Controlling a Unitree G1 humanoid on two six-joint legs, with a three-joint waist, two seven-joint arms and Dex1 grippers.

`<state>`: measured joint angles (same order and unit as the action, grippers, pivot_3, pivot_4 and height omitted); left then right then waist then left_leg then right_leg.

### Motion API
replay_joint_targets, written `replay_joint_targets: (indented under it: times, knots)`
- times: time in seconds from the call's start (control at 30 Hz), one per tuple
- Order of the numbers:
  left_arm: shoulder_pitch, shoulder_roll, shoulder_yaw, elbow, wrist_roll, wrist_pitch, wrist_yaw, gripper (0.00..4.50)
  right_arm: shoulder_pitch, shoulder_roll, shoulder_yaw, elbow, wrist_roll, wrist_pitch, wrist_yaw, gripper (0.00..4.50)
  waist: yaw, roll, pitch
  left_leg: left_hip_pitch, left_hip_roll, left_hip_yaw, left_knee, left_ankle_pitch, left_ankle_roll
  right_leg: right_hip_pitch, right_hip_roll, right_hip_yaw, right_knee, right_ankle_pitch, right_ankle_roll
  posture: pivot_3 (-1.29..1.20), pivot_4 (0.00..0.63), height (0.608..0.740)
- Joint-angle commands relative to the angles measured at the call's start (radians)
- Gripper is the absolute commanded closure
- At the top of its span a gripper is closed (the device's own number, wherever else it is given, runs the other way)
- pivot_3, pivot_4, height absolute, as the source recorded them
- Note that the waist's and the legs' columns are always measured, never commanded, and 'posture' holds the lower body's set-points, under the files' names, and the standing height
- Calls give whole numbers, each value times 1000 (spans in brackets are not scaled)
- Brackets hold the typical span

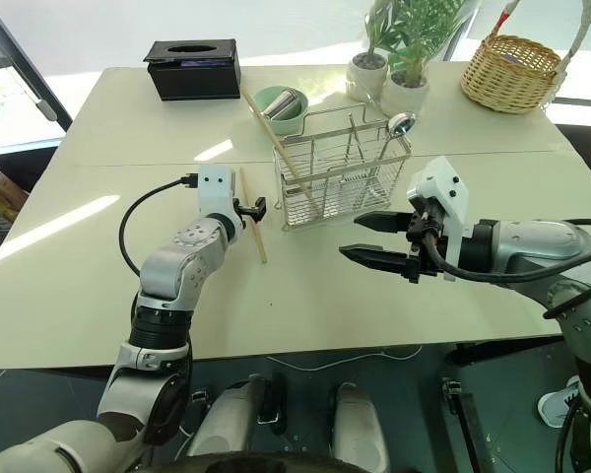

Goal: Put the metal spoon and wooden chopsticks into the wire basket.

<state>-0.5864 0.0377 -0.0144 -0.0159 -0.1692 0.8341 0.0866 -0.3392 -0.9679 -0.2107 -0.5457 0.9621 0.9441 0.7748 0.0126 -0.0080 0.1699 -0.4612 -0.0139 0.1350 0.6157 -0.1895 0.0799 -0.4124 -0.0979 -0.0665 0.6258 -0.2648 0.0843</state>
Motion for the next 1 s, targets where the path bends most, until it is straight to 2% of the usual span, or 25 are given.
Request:
replay_joint_targets:
  times: [0.03, 0.17, 0.33, 0.6, 0.73, 0.83, 0.93, 1.0]
  knots:
    - [-11, -3, -27, -21, 13, 20, -27, 0, -13, 7, -15, -6, -8, -25, 0, 1582, 0, 0, 0, 0, 0, 0, 0, 0, 0, 0, 0, 0, 0, 0, 0, 0, 150, 740]
    - [-43, -9, -70, 52, 51, 91, -27, 0, -18, 15, -16, -1, -20, -29, 0, 1582, 1, 0, 0, 0, 0, 0, 0, 0, 0, 0, 0, 0, 0, 0, 0, 0, 150, 740]
    - [-62, -56, -40, 99, 55, 163, -6, 0, -22, 21, -16, 1, -27, -34, -3, 1582, 2, 1, 0, 0, 0, 0, 1, 0, 0, 1, 0, 0, 0, 0, 0, 0, 150, 740]
    - [-75, -161, 132, 115, 47, 242, 110, 0, -14, 23, -26, 1, -38, -39, -7, 1582, 1, 0, -1, 1, 0, 0, 2, 0, 0, 2, 0, 0, 0, 1, 2, 0, 150, 740]
    - [-71, -190, 184, 105, 59, 255, 161, 1292, -10, 22, -30, -1, -40, -40, -9, 1538, 0, 0, -1, 1, 0, 0, 2, 0, 0, 2, 0, 0, 1, 2, 3, 0, 150, 740]
    - [-67, -199, 198, 101, 69, 260, 190, 2714, -13, 22, -29, 3, -44, -42, -9, 1538, 1, 1, -1, 2, 0, 0, 2, 0, 0, 2, 0, 0, 2, 2, 3, 0, 150, 740]
    - [-58, -214, 208, 90, 73, 273, 214, 4367, -10, 22, -36, 8, -38, -36, -9, 1538, 2, 0, -1, 2, 0, 0, 3, 0, 0, 3, 0, 0, 2, 2, 3, 0, 150, 740]
    - [-51, -219, 206, 77, 74, 283, 217, 4476, -8, 21, -42, 12, -28, -29, -8, 1538, 1, 0, -1, 2, 0, 0, 3, 0, 0, 3, 0, 0, 2, 2, 3, 0, 150, 740]
